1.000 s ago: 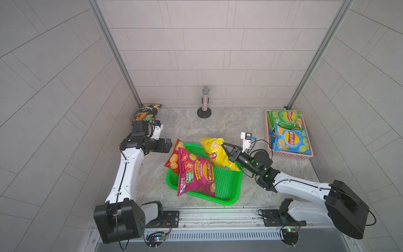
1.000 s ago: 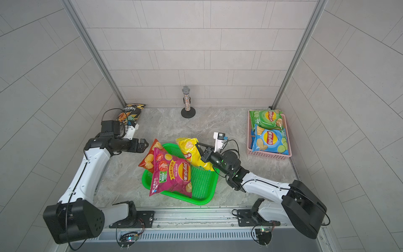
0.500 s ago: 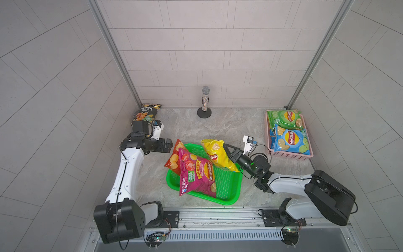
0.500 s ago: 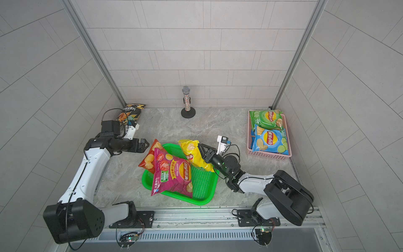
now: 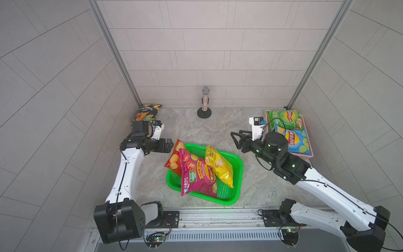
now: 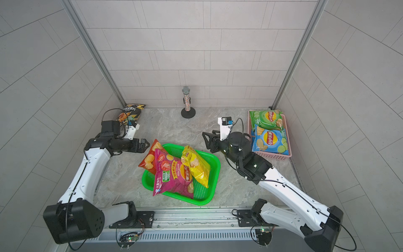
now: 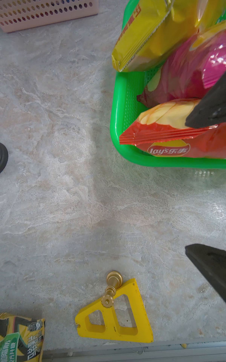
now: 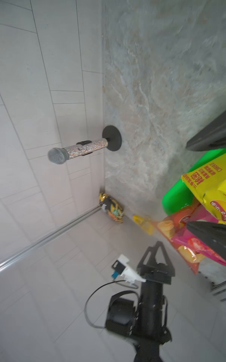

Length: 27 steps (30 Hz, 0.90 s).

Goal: Put the potato chips into the basket
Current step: Place the potato chip in the basket.

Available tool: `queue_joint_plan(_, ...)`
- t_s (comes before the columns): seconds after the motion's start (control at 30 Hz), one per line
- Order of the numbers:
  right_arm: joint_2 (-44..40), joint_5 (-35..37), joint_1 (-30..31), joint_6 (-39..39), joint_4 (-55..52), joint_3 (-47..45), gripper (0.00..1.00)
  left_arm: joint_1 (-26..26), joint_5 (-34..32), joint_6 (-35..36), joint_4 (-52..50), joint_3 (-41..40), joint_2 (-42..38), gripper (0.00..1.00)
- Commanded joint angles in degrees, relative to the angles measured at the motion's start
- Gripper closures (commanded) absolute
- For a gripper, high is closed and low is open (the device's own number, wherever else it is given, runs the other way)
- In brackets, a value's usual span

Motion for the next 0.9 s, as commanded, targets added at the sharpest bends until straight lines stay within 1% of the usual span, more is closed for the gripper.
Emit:
queue_joint_plan(0.0, 7.1, 0.1, 4.2, -9.9, -26.2, 10.8, 0.38, 0.4, -0.5, -0.1, -0.5, 0.2, 0.2, 0.00)
queue_joint_plan(0.07, 12.8, 1.7, 7.9, -11.7, -34.5, 18.6, 0.38, 0.4, -1.1, -0.3, -0.6, 0.3, 0.6, 0.00)
queue_joint_plan(0.13, 18.5, 2.9, 11.4, -11.7, -40.7, 25.4, 0.36, 0.4, -1.9, -0.5, -0.6, 0.4, 0.9, 0.00)
queue_joint_plan(0.2, 23.1, 3.6, 14.3, -10.9, -44.2, 29.4, 0.35, 0.4, -2.6, -0.5, -0.6, 0.4, 1.1, 0.00)
queue_joint_plan(0.27, 25.9, 3.9, 16.2, -9.2, -44.4, 30.3, 0.33, 0.4, -3.0, -0.4, -0.7, 0.4, 1.1, 0.00)
queue_joint_plan(0.33, 27.3, 2.5, 16.9, -7.4, -42.8, 29.5, 0.32, 0.4, -3.0, -0.5, -0.6, 0.4, 1.1, 0.00)
queue_joint_plan(0.47, 30.7, 2.2, 17.7, -4.3, -41.1, 29.3, 0.31, 0.4, -2.9, -0.6, -0.4, 0.2, 1.1, 0.00)
queue_joint_plan(0.8, 41.5, 8.2, 20.5, -4.0, -44.3, 36.5, 0.31, 0.4, -2.8, -0.5, -0.5, 0.0, 1.2, 0.00)
queue_joint_plan(0.87, 43.5, 11.0, 20.7, -4.0, -46.2, 38.2, 0.34, 0.4, -2.8, -0.4, -0.4, 0.0, 1.2, 0.00)
